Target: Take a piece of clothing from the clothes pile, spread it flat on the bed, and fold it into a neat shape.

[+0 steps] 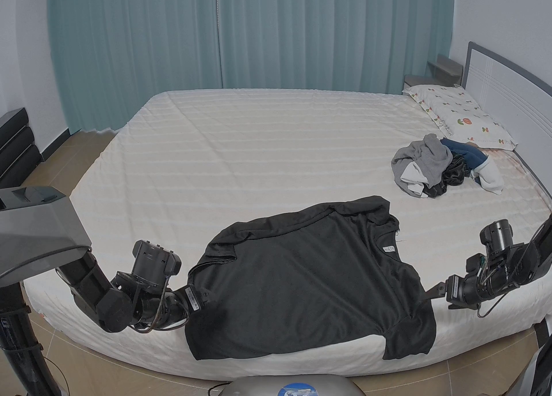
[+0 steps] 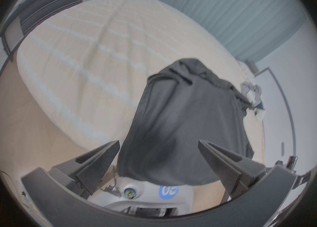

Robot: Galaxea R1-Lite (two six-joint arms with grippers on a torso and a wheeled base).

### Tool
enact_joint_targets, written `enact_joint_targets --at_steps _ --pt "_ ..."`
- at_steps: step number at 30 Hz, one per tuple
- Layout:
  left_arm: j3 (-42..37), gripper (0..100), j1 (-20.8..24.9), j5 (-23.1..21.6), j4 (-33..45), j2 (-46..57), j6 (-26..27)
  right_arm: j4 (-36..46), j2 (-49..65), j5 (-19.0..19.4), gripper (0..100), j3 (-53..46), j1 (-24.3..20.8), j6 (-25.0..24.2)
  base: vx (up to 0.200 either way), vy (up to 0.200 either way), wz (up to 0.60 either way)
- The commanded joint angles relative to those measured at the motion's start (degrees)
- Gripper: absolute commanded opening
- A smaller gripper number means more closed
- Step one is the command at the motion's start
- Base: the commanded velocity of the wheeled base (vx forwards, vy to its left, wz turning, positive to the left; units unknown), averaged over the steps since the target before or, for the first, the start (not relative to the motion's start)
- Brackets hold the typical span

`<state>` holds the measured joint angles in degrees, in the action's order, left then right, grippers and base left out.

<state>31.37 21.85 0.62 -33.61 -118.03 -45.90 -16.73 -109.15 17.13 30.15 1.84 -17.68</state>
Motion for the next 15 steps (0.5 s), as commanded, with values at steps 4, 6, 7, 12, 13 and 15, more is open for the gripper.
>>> enact_joint_targets --at_steps 4,6,7,12,13,15 --pt "2.21 100 -2.95 -0.01 -8.84 -4.49 -3.85 -15.00 -10.11 0.10 100 -0.26 -0.43 -6.05 0.000 0.000 0.00" --pt "3.00 100 -3.30 -0.01 -9.28 -5.28 -5.08 -16.94 -11.61 0.10 100 -0.26 -0.43 -6.14 0.000 0.000 0.00" --pt "3.70 100 -3.65 -0.01 -9.28 -5.54 -5.87 -17.90 -12.31 0.10 100 -0.26 -0.43 -6.23 0.000 0.000 0.00" --pt "5.37 100 -4.71 -0.18 -9.28 -6.25 -7.72 -20.89 -14.95 0.10 100 -0.09 -1.66 -6.32 0.000 0.000 0.00" --pt "5.46 100 -4.79 -0.18 -9.28 -6.42 -7.72 -21.86 -15.47 0.01 100 -0.18 -2.02 -6.32 0.000 0.000 0.00" --pt "5.46 100 -4.79 -0.18 -9.37 -6.60 -7.72 -23.53 -16.35 -0.16 0 -0.44 -2.19 -6.23 0.000 0.000 0.00"
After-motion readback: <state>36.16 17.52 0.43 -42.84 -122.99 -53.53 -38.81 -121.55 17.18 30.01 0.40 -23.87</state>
